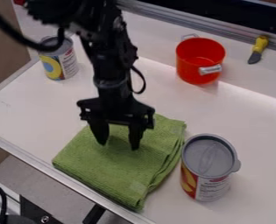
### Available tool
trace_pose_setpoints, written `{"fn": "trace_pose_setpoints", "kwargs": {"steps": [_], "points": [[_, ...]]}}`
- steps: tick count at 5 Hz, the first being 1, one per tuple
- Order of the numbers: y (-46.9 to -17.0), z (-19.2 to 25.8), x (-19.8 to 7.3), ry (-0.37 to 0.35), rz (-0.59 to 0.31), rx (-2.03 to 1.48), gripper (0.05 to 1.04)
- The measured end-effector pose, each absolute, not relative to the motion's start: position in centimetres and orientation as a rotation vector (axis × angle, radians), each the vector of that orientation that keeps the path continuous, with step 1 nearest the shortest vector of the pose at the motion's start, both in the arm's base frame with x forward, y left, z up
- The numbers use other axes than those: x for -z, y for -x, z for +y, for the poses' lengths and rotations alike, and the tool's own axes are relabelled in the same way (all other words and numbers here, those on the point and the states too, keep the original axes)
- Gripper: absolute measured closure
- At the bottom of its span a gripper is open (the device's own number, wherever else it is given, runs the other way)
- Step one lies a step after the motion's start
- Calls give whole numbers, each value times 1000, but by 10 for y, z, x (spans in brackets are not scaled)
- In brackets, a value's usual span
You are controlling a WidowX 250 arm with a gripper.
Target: Moved the green cloth to the upper left side
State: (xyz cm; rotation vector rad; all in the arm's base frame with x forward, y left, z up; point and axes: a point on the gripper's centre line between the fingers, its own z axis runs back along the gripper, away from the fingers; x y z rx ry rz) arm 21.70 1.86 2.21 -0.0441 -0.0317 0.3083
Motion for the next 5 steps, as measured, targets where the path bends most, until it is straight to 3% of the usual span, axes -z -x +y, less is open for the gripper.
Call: {"fn": "trace_pose_setpoints", "kwargs": {"steps": [1,2,3,5], "points": [[-216,12,-20,86,-39,-279,696],[-219,8,-19,79,-66,-283,919],[-223,11,-16,59,-83,-296,1028],[-232,15,0,36,-72,-301,1031]]}}
